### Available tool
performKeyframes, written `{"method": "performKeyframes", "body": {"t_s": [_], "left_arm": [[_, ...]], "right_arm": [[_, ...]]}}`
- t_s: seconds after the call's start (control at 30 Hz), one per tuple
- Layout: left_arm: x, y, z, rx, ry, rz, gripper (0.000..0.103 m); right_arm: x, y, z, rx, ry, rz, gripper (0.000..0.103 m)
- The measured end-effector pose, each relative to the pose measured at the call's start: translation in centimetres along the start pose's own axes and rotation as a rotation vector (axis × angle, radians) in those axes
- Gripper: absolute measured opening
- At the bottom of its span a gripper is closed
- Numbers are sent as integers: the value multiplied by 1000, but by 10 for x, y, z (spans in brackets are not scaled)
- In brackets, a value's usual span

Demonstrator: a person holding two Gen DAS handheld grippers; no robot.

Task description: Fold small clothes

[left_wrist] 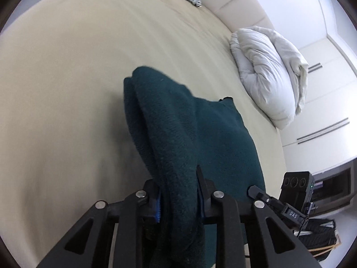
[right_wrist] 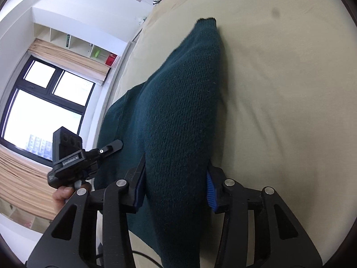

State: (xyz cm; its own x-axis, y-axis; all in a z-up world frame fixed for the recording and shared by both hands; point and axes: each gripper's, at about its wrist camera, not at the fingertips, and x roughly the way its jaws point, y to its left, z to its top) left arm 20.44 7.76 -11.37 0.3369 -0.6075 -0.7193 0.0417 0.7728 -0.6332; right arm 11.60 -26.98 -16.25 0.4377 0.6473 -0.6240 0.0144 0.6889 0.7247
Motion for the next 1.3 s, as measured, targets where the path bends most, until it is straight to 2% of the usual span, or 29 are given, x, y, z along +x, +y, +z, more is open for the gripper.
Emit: {"method": "performKeyframes", "body": {"t_s": [0.17,0.33,0.43,0.57,0.63,0.67,0.77,0.87,0.93,1.03,1.13,1.2,1.3], "left_arm": [[-22,-33,-52,86,1,-9,25],[-29,-58,-106,147,19,-5,25],[-20,-55,-134,130,51,-12,26],[11,-31,-159,84,109,58,29],[13,-22,-165,57,90,20,31],[11,-22,-165,61,84,19,31],[11,-28,-168,89,79,42,33],[7,-27,-169,71,63,36,35],[-3,-34,-171,79,25,81,37],[-31,-58,-181,159,-79,192,37],[-61,-86,-195,246,-166,178,37],[-65,-106,-208,326,-182,174,37],[-44,-110,-217,370,-137,193,37]], "right_arm": [[-48,21,-22,-56,-18,14,41],[-71,44,-38,-104,-40,-16,40],[-84,41,-41,-68,-55,-5,40],[-81,33,-49,-37,-55,-44,41],[-66,25,-55,-40,-28,-80,42],[-60,16,-52,-9,-24,-69,43],[-54,-2,-36,67,-56,27,43],[-59,-1,-39,52,-61,16,44],[-63,-1,-42,61,-62,19,45],[-74,-6,-32,76,-78,-5,48],[-94,6,-35,61,-134,-75,49],[-113,14,-39,45,-180,-86,49],[-134,32,-42,12,-215,-15,49]]}}
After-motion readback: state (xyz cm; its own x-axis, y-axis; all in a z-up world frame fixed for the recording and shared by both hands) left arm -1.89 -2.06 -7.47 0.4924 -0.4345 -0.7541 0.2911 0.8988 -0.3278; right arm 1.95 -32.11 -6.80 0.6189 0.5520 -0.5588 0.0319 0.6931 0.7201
